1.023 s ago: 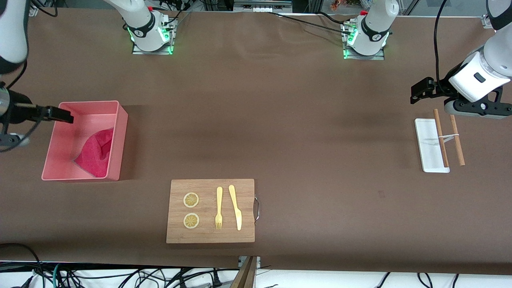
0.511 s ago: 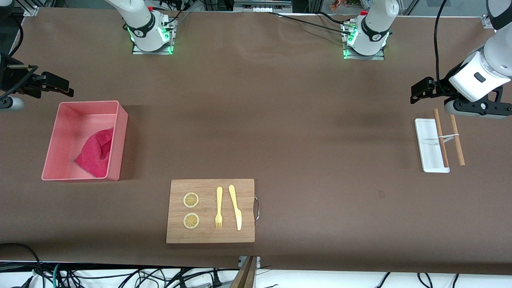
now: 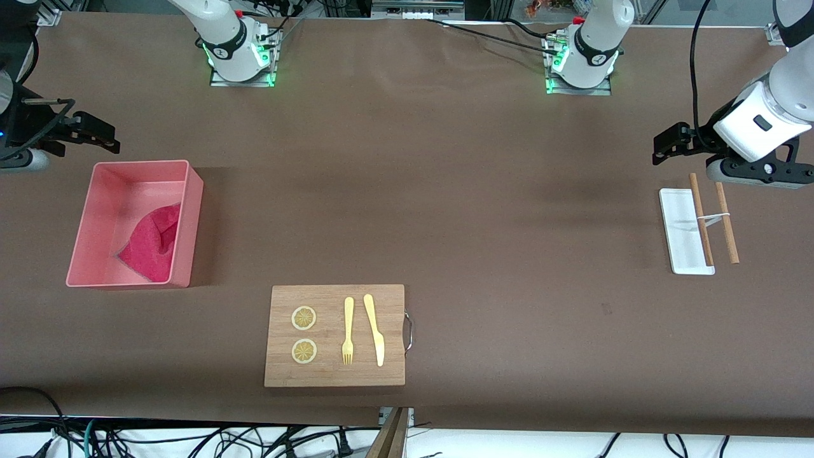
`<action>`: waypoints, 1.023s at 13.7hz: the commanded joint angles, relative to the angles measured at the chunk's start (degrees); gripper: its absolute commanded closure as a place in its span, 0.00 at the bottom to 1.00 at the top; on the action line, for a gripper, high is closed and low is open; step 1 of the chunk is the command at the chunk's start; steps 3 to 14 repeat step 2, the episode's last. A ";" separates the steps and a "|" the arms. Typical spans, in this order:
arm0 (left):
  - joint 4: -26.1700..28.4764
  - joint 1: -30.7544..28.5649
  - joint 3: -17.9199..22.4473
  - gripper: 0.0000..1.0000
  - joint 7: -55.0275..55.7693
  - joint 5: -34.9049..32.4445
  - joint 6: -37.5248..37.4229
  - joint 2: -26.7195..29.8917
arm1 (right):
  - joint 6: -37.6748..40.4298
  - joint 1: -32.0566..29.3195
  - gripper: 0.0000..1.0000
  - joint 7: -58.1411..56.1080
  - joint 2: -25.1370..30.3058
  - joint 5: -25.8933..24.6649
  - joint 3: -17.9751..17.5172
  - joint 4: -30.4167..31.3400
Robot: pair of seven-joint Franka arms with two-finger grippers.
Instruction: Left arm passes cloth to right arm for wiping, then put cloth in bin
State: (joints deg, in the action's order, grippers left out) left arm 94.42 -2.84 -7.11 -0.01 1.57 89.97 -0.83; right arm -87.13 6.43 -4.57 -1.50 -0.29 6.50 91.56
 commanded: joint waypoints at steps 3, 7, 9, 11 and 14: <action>1.12 -0.15 -0.18 0.00 -0.78 0.62 -0.67 1.53 | -0.15 0.25 0.00 -0.27 0.36 -0.85 -0.17 -0.67; 1.12 -0.15 -0.18 0.00 -0.78 0.62 -0.67 1.53 | -0.15 0.25 0.00 -0.27 0.36 -0.85 -0.17 -0.67; 1.12 -0.15 -0.18 0.00 -0.78 0.62 -0.67 1.53 | -0.15 0.25 0.00 -0.27 0.36 -0.85 -0.17 -0.67; 1.12 -0.15 -0.18 0.00 -0.78 0.62 -0.67 1.53 | -0.15 0.25 0.00 -0.27 0.36 -0.85 -0.17 -0.67; 1.12 -0.15 -0.18 0.00 -0.78 0.62 -0.67 1.53 | -0.15 0.25 0.00 -0.27 0.36 -0.85 -0.17 -0.67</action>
